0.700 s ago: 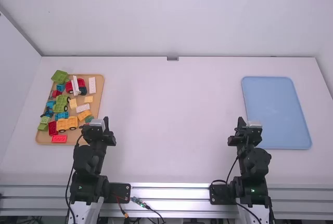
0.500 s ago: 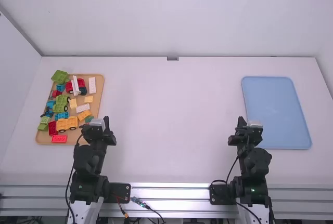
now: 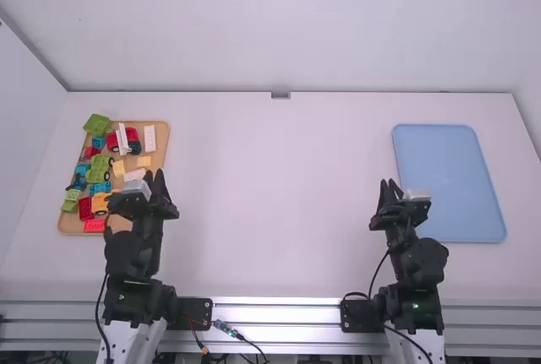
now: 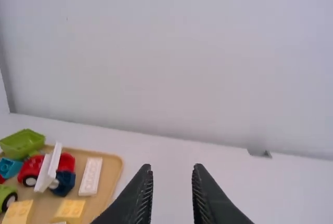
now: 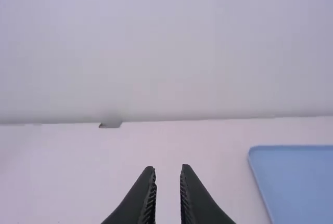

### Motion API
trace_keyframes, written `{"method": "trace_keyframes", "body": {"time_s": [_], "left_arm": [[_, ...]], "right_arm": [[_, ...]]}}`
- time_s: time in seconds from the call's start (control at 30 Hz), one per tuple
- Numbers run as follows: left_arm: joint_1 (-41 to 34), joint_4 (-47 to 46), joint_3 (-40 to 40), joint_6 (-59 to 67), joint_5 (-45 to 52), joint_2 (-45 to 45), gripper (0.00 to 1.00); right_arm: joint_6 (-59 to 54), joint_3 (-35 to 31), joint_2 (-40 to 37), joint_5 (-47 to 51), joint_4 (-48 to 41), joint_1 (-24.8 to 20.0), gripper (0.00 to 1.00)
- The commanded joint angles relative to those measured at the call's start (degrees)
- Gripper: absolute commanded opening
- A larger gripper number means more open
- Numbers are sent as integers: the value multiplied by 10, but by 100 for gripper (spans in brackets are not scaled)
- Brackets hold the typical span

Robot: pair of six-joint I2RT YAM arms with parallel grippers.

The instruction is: Assemble lego blocks to make yellow taxi

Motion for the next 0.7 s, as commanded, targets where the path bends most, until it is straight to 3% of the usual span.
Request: {"method": "trace_keyframes", "body": {"time_s": [0.0, 0.3, 0.67], "left_arm": [[-3, 12, 38, -5, -15, 23, 25], [-2, 38, 133, -5, -13, 128, 43], [-3, 34, 143, -14, -14, 243, 63]], "right_arm": [[-15, 31, 14, -4, 13, 3, 16], [-15, 93, 75, -6, 73, 3, 27], [0, 180, 162, -8, 28, 3, 42]]}}
